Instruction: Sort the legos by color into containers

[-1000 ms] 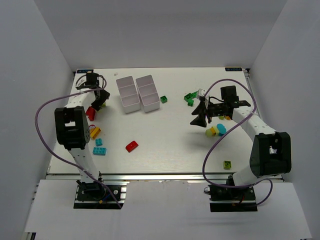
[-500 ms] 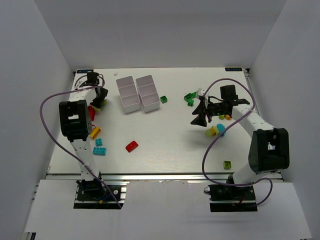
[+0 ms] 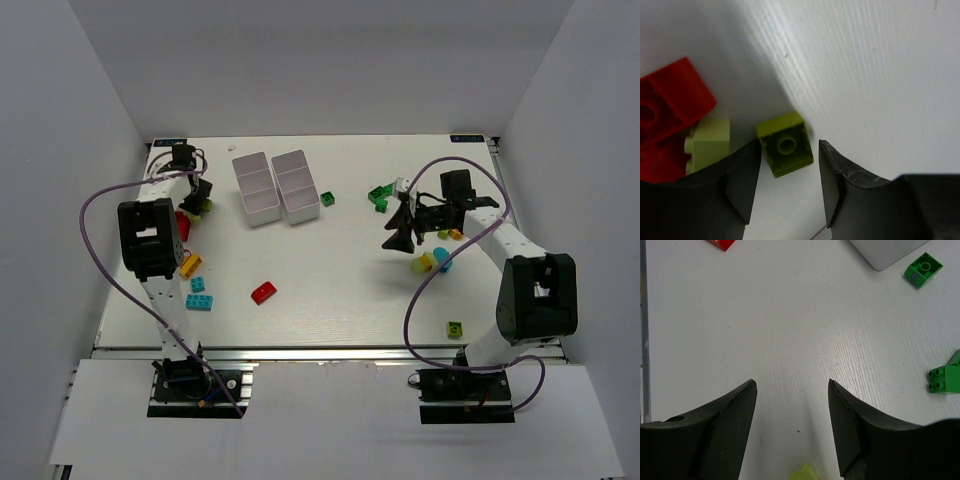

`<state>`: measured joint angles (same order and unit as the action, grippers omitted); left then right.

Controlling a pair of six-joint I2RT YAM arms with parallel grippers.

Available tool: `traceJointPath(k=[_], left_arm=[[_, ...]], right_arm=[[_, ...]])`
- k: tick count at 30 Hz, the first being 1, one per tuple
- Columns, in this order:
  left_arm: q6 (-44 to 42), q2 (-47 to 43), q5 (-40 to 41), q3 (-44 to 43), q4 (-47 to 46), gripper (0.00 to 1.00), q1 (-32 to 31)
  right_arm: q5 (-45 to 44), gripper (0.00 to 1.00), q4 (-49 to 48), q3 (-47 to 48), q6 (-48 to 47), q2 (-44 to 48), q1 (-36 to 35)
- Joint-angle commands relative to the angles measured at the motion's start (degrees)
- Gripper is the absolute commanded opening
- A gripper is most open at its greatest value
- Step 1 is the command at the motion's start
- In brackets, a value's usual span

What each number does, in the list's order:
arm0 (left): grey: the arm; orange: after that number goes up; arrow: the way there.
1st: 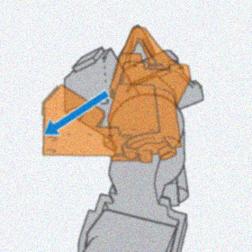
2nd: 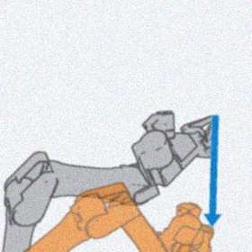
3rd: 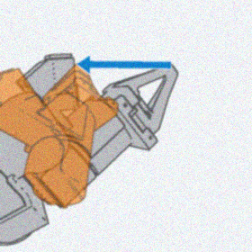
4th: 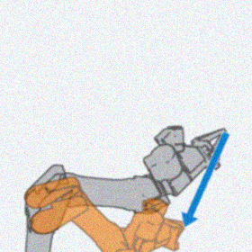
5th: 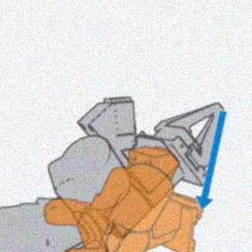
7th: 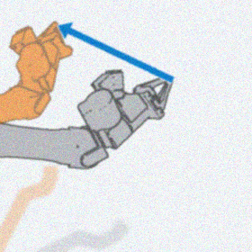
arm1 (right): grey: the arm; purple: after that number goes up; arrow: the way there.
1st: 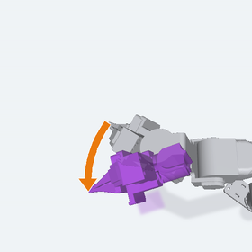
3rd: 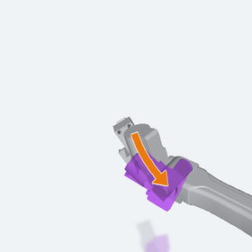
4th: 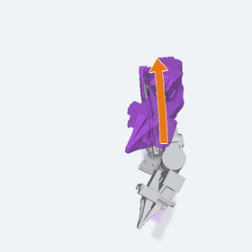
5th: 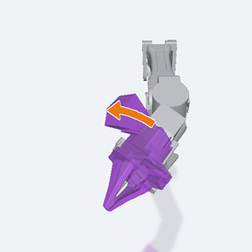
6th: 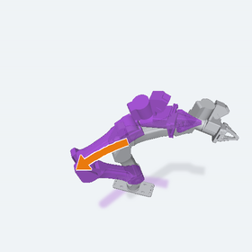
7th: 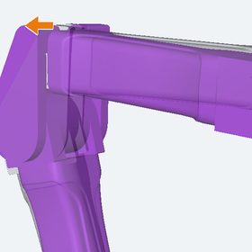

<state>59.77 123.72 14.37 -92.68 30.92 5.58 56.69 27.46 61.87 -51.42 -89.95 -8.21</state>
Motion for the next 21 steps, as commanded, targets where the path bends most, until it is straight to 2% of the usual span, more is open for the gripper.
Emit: traceJointPath(k=[1, 2, 3, 6, 7, 10, 11, 15, 16, 18, 19, 20, 21], left_arm=[[-1.67, 1.87, 2.85, -5.21, 3.53, 0.59, 0.66], [-2.11, 1.96, 3.20, -5.40, 4.32, 0.54, 0.74], [-2.46, 1.70, 3.64, -4.71, 4.33, 0.43, 0.74], [-3.16, -0.57, 3.65, -2.16, 2.66, 0.30, 0.83], [-3.43, -1.20, 2.52, -0.41, 1.70, 0.22, 0.83], [-5.44, -5.57, -0.91, 2.93, -0.76, 0.09, 0.74], [-6.93, -9.51, -3.79, 6.52, -5.82, 0.08, 0.31], [-12.20, -19.37, -11.01, 16.11, -12.79, 0.05, -1.28], [-12.74, -24.53, -12.08, 17.87, -15.16, 0.05, -1.45], [-13.62, -29.30, -16.46, 22.71, -17.98, 0.04, -1.54], [-13.71, -33.42, -16.92, 23.77, -18.61, 0.00, -1.54], [-13.63, -35.11, -17.62, 25.78, -19.31, 0.00, -1.54], [-13.28, -36.61, -19.28, 26.58, -20.01, 0.00, -1.54]], right_arm=[[0.79, 0.64, 1.63, 2.38, -2.02, 0.04, 0.39], [0.79, 0.64, 1.45, 2.12, -2.02, 0.39, 0.47], [0.79, 0.64, 1.28, 1.60, -2.02, 0.65, 0.47], [0.53, 0.64, 0.93, 0.63, -2.02, 2.06, 0.56], [0.53, 0.63, 0.93, 0.10, -2.02, 2.50, 0.65], [0.53, 0.63, 1.19, -0.78, -2.28, 3.46, 0.65], [0.53, 0.62, 1.36, -0.96, -2.28, 3.90, 0.65], [0.62, 0.59, 1.45, -1.13, -2.28, 4.52, 0.65], [0.97, 0.57, 1.54, -1.22, -2.20, 4.70, 0.65], [1.41, 0.46, 1.54, -1.13, -1.58, 4.52, 0.65], [2.02, 0.39, 1.45, -1.22, -1.14, 4.52, 0.65], [2.29, 0.23, 1.37, -1.13, -0.27, 4.44, 0.65], [2.46, 0.15, 0.76, -1.13, 0.26, 4.52, 0.56]])
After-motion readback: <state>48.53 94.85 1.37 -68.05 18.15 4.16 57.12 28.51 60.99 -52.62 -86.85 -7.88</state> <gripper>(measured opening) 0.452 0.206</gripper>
